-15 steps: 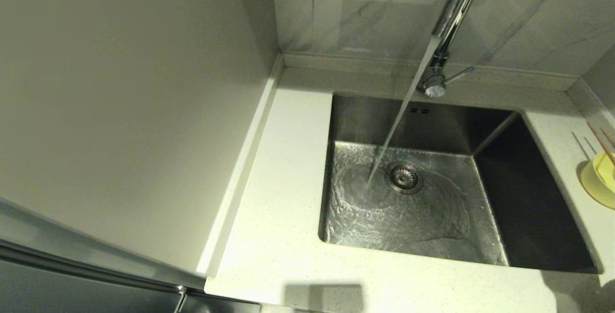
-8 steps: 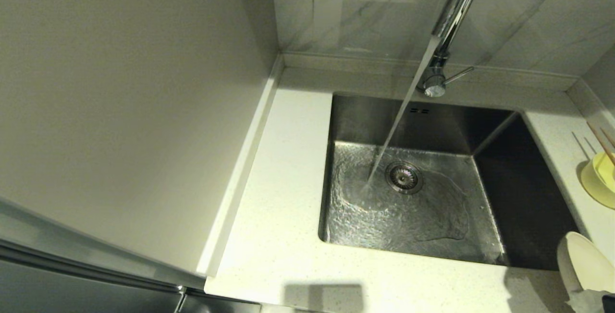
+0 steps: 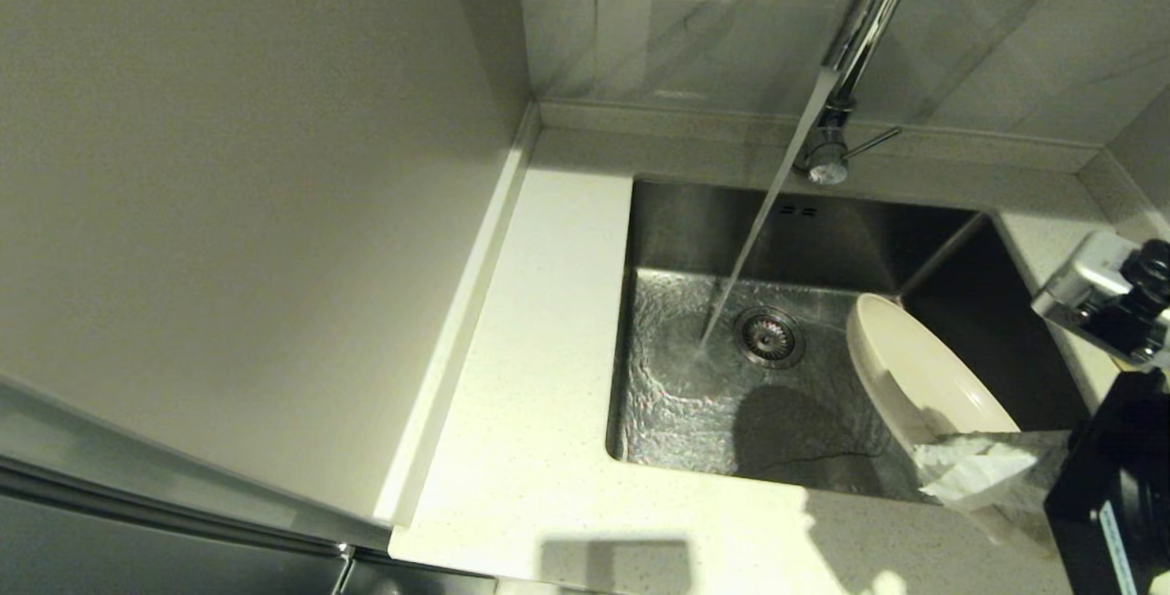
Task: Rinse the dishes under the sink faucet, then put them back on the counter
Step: Rinse the plate
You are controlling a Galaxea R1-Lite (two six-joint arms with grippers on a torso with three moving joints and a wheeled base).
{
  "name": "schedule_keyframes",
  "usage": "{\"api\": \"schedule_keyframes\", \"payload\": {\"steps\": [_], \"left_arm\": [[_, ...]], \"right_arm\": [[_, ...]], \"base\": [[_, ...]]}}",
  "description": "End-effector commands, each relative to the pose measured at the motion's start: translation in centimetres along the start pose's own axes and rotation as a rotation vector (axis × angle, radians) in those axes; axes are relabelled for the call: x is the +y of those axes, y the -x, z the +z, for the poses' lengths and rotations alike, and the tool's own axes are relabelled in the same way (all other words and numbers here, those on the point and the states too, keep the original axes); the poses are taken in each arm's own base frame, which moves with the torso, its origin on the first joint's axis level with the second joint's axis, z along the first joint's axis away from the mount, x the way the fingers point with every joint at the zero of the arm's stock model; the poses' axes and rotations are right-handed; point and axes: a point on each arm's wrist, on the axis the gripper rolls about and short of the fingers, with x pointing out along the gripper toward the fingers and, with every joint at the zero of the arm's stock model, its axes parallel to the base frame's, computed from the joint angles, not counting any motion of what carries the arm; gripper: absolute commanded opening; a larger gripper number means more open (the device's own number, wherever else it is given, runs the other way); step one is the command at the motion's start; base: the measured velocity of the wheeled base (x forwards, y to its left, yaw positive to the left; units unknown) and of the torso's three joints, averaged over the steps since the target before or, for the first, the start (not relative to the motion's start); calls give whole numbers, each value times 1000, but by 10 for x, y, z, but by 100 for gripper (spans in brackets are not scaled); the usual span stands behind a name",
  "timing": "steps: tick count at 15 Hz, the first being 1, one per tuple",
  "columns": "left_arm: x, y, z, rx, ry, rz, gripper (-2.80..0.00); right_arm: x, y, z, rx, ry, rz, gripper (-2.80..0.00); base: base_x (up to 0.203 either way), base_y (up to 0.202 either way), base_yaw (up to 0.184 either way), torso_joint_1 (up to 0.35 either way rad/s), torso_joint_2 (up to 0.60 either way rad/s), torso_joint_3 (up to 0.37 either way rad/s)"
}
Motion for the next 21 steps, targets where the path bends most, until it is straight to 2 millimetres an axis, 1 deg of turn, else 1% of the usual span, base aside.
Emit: {"api": "schedule_keyframes", "payload": {"steps": [1, 4, 7, 9, 11, 14, 16, 18, 21], "left_arm": [[0, 0, 0, -2, 1, 0, -280], [0, 0, 0, -2, 1, 0, -280], [0, 0, 0, -2, 1, 0, -280], [0, 0, 0, -2, 1, 0, -280], [0, 0, 0, -2, 1, 0, -280], [0, 0, 0, -2, 1, 0, -280], [0, 0, 0, -2, 1, 0, -280], [0, 0, 0, -2, 1, 0, -280], [0, 0, 0, -2, 1, 0, -280]], "right_arm": [[20, -17, 22, 8, 53, 40, -280], [34, -33, 48, -19, 66, 40, -280], [45, -58, 63, -84, 46, -21, -280], [49, -69, 67, -89, 47, -54, -280], [52, -73, 75, -95, 53, -55, -280], [55, -79, 82, -89, 115, -59, -280], [58, -88, 87, -88, 124, -61, -280], [58, -98, 87, -69, 124, -73, -280], [59, -106, 89, -64, 122, -78, -280]], "base": [[0, 0, 0, 0, 0, 0], [0, 0, 0, 0, 0, 0], [0, 0, 0, 0, 0, 0], [0, 0, 0, 0, 0, 0], [0, 0, 0, 0, 0, 0], [0, 0, 0, 0, 0, 0], [0, 0, 0, 0, 0, 0], [0, 0, 0, 0, 0, 0], [0, 0, 0, 0, 0, 0]]}}
